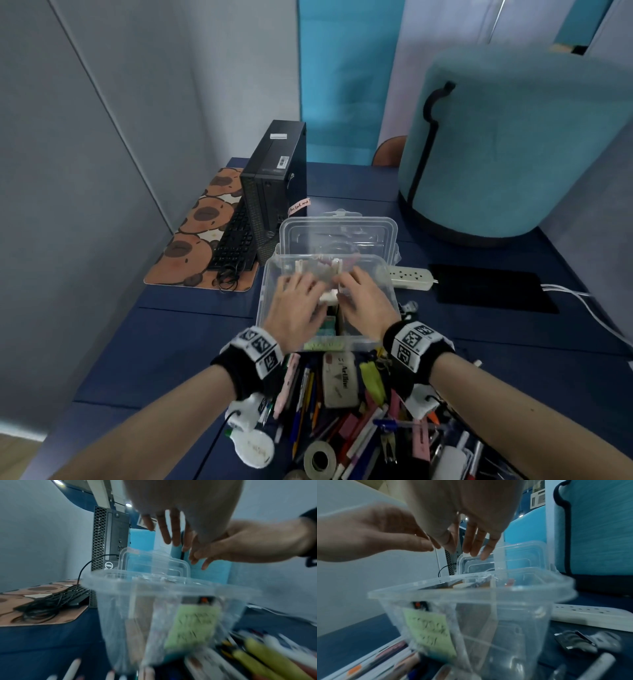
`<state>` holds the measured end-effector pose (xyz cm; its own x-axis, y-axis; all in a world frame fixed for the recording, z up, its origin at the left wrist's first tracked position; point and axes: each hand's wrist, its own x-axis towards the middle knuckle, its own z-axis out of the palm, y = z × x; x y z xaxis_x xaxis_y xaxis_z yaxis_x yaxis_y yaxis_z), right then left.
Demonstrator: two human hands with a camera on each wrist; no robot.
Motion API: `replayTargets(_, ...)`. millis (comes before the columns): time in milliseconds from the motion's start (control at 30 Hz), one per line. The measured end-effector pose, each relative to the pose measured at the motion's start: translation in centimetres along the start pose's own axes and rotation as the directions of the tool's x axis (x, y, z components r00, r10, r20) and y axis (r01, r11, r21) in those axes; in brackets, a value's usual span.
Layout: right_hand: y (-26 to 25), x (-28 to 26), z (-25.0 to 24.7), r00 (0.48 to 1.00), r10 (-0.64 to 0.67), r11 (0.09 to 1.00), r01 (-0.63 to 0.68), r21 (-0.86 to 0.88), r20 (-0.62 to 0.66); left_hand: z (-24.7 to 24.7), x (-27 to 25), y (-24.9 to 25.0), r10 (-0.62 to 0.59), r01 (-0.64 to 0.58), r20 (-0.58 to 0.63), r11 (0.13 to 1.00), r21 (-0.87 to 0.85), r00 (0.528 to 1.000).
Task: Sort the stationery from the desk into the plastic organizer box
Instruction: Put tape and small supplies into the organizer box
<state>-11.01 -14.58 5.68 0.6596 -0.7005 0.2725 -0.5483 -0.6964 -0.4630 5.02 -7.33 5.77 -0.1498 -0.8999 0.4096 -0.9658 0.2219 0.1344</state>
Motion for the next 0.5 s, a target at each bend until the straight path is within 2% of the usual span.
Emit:
replayTargets(33, -0.2, -1.3, -0.1, 1.0, -0.009, 1.0, 0.009, 0.015, -0.008, 0.3, -1.5, 0.7, 0.077, -0.076, 0.007, 0.996, -0.05, 0.997)
replayTargets(100, -0.6, -4.0, -0.2, 0.999, -0.026, 1.0, 0.026, -0.004, 0.024, 1.1, -4.2, 1.9, 0.214, -0.2, 0.106, 0.972, -0.124, 0.971)
replayTargets(200, 0.2, -8.0, 0.5, 0.987, -0.006, 0.996, 0.021, -0.091, 0.158, 3.7, -7.5, 3.4, 0.305, -0.276, 0.326, 0.952, -0.131, 0.895)
replayTargets(233, 0.7, -9.2, 1.0, 0.975, 0.012, 0.989, 0.021, -0.146, 0.221, 4.3, -8.1, 3.9, 0.282, -0.273, 0.406, 0.959, -0.081, 0.869)
replayTargets(300, 1.4, -11.4, 1.8, 0.934, 0.063, 0.963, 0.036, -0.268, 0.353, 5.2, -8.6, 4.7, 0.148, -0.183, 0.576, 0.983, 0.003, 0.804)
replayTargets(367, 1.3, -13.2, 2.3, 0.895, 0.112, 0.941, 0.044, -0.336, 0.431, 5.8, -8.5, 5.2, 0.046, -0.086, 0.706, 0.996, 0.022, 0.706)
replayTargets(433, 1.0, -14.3, 2.5, 0.879, 0.14, 0.931, 0.04, -0.362, 0.457, 6.5, -8.2, 5.7, 0.0, -0.074, 0.764, 0.995, 0.063, 0.646)
replayTargets(500, 0.8, -14.8, 2.7, 0.873, 0.176, 0.928, 0.006, -0.371, 0.455, 7.1, -7.6, 6.0, -0.058, -0.051, 0.785, 0.992, 0.113, 0.617)
